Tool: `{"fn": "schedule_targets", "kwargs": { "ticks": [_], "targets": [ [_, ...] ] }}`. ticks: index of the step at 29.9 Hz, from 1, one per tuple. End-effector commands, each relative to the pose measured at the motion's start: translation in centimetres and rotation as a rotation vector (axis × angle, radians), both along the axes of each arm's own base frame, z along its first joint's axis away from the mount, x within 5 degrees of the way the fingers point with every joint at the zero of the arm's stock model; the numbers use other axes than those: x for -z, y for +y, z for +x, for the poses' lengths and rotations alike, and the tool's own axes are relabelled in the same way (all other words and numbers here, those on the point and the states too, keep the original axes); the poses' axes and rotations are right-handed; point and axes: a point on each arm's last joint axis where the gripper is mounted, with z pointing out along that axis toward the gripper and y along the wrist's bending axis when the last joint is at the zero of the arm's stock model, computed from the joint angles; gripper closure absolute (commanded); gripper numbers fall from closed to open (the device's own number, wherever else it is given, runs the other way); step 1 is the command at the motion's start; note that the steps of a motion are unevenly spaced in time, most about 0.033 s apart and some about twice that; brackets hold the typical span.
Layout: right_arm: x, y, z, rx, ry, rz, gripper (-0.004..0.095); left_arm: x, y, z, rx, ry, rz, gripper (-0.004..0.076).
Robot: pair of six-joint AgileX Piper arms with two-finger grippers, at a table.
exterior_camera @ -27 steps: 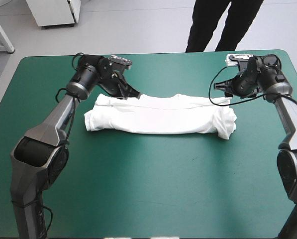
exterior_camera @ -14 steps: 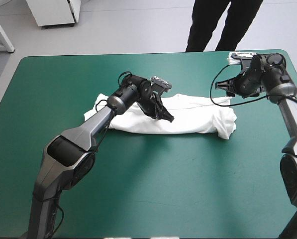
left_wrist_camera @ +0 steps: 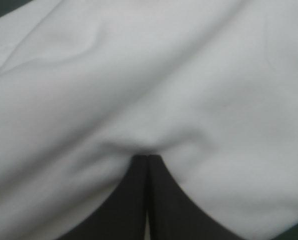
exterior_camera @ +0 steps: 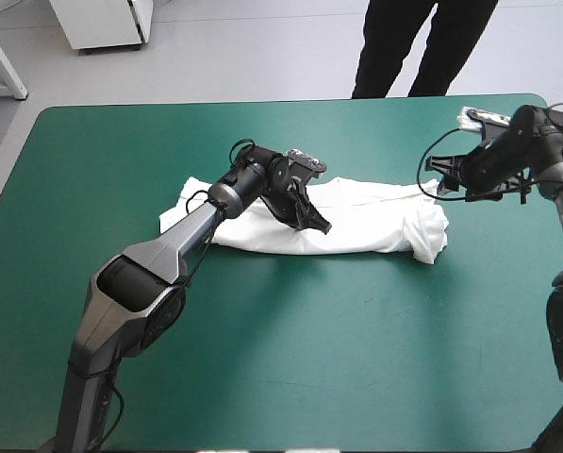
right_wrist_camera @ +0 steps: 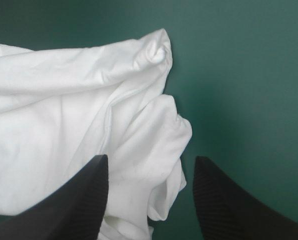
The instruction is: Fold the cloth
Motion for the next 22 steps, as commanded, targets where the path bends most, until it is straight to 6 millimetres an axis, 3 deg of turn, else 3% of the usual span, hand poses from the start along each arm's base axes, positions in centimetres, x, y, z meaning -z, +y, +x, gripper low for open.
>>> {"fn": "schedule_targets", "kwargs": {
  "ticks": [1, 7, 22],
  "targets": [
    [-1.4, -1.4, -1.1, 0.001, -0.060, 0.105, 0.0419, -2.7, -0.2, -0.4, -0.019, -0.045, -0.061, 0.0746],
    [1.1, -1.8, -1.4, -0.020, -0.029, 0.145, 0.0416, -2.6, 0.0, -0.6, -0.188, 0.031, -0.074, 0.0746],
    [8.9, -1.1, 1.1, -0.070, 0.144, 0.203, 0.0416, -2.7, -0.1, -0.5, -0.198, 0.024, -0.097, 0.0746]
  ]
}}
